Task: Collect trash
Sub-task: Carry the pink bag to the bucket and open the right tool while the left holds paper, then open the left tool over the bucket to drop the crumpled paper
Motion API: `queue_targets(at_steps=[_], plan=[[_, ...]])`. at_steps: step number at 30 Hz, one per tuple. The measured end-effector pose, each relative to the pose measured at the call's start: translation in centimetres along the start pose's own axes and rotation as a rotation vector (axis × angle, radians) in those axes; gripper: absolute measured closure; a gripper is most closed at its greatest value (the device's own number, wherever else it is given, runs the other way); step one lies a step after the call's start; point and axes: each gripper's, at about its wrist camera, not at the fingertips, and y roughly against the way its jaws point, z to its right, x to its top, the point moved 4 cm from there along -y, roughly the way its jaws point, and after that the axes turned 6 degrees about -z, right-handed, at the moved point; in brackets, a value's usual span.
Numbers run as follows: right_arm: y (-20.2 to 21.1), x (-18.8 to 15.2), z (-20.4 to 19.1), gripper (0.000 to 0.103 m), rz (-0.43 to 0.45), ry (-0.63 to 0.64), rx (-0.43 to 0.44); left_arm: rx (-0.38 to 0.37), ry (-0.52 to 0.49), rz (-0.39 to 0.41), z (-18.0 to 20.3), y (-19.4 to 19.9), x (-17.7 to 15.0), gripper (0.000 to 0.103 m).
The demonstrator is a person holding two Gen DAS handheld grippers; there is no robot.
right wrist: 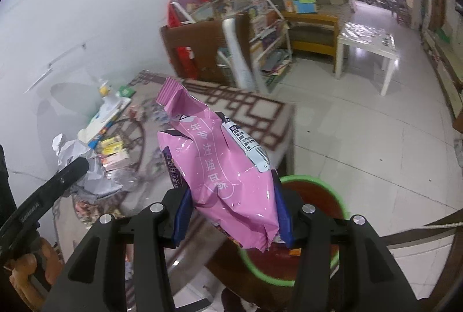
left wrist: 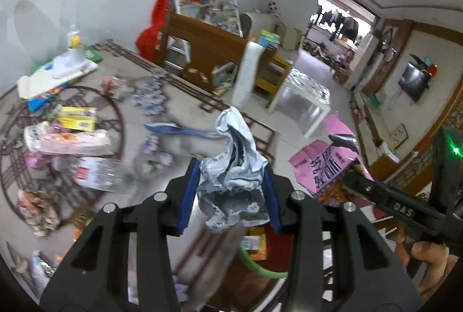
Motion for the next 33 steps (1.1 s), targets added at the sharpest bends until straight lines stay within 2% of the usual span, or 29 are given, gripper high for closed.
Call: queue_targets(at_steps=[11, 18, 21, 22, 23, 25, 27, 33], plan=[[-0.3, -1.7, 8.8, 0.055, -0.051, -0.164, -0.081, -0.1, -0.129, -0.086, 8.5, -4.6, -1.6, 0.062], [0.1, -2.2, 10.4, 0.054, -0.047, -0.216, -0.105, -0.106, -0.203, -0.117, 11.1, -6.3, -2.3, 0.061], [-0.1, -2.3, 10.6, 0.052, -0.051, -0.223, -0.122, -0.119, -0.212, -0.135, 11.3, -7.0, -2.3, 0.049], [-0.3, -2.3, 10.7, 0.051, -0.056, -0.224, -0.123, -0.116, -0.218, -0.136, 11.4, -7.2, -2.4, 0.044], [-0.4, -2.4, 10.8, 0.049, -0.06, -0.225, -0.122, -0.118, -0.222, -0.132, 11.5, -7.2, -2.3, 0.03], [-0.8, -2.5, 10.8, 0.048, -0.065, -0.227, -0.127, -0.123, -0.228, -0.119, 11.6, -7.1, -2.2, 0.022], [-1.1, -2.6, 10.9, 0.047, -0.077, -0.235, -0.126, -0.122, -0.233, -0.11, 11.7, -6.9, -2.0, 0.019], [-1.3, -2.6, 11.1, 0.037, -0.076, -0.241, -0.144, -0.124, -0.215, -0.102, 10.6, -6.2, -1.6, 0.017]])
